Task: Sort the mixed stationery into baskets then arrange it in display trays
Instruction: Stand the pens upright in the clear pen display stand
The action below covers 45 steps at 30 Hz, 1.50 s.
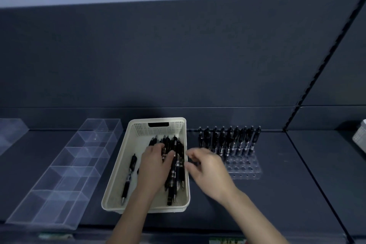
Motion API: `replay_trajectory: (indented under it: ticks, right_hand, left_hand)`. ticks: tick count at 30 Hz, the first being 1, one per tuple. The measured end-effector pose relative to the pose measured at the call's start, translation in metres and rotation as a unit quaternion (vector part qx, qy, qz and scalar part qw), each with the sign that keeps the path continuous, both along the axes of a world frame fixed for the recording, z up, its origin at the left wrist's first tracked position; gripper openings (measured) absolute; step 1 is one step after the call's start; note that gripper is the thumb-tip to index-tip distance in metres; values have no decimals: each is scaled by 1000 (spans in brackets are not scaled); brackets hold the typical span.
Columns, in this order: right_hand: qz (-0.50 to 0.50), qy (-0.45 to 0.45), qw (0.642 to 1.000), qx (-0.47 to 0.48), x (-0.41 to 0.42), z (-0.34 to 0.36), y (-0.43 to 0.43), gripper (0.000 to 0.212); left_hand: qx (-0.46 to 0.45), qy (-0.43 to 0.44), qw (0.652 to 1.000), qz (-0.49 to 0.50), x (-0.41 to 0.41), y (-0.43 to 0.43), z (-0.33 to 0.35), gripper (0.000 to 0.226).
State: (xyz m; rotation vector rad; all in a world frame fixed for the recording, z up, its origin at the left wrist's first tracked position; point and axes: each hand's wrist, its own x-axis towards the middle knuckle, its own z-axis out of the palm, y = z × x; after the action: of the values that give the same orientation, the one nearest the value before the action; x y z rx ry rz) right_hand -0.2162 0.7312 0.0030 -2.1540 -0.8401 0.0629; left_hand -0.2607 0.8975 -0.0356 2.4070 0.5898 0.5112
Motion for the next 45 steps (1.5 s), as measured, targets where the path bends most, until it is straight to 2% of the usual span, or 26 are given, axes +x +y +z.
replay_trajectory:
  ticks: [4,7,13,18,21,27,29,32,35,37,41,45]
  right_hand:
    - [17,-26,999,-27,-2,-9,17,30]
    - [1,-34,999,-33,-2,-10,22,28]
    - [-13,-23,999,-41,-1,-13,27,24]
    - [-9,-22,998,-53,-3,-14,29,26]
    - [-11,-23,998,-55,-3,-14,30,27]
    - [-6,-29,997,-65,-7,-15,31,28]
    - [-5,-28,998,-63,-7,-14,30,27]
    - [-6,-27,998,-56,-7,-12,30,25]
    - [-15,-22,999,-46,-7,-11,28,26]
    - [-29,-22,999,-36,-8,-9,27,27]
    - [-51,-4,999,3,-6,0,24,25]
    - [-56,111,989,86,-3,17,24,22]
  left_hand:
    - [29,148,987,58,1,19,3,50]
    - [7,236,971,42,9,27,6,64]
    - [-98,292,951,41,28,34,11,83]
    - [-155,318,935,36,31,44,13,80]
    - [-179,296,938,29,31,44,10,78]
    - [-261,202,943,49,25,49,8,105]
    - [-279,197,938,64,25,47,8,94]
    - [-267,193,941,76,26,45,12,60]
    - [-286,127,947,69,24,42,15,23]
    - [-306,66,949,39,19,36,21,7]
    - [-376,-43,925,-9,11,24,44,7]
    - [-431,-110,894,-65,10,10,66,12]
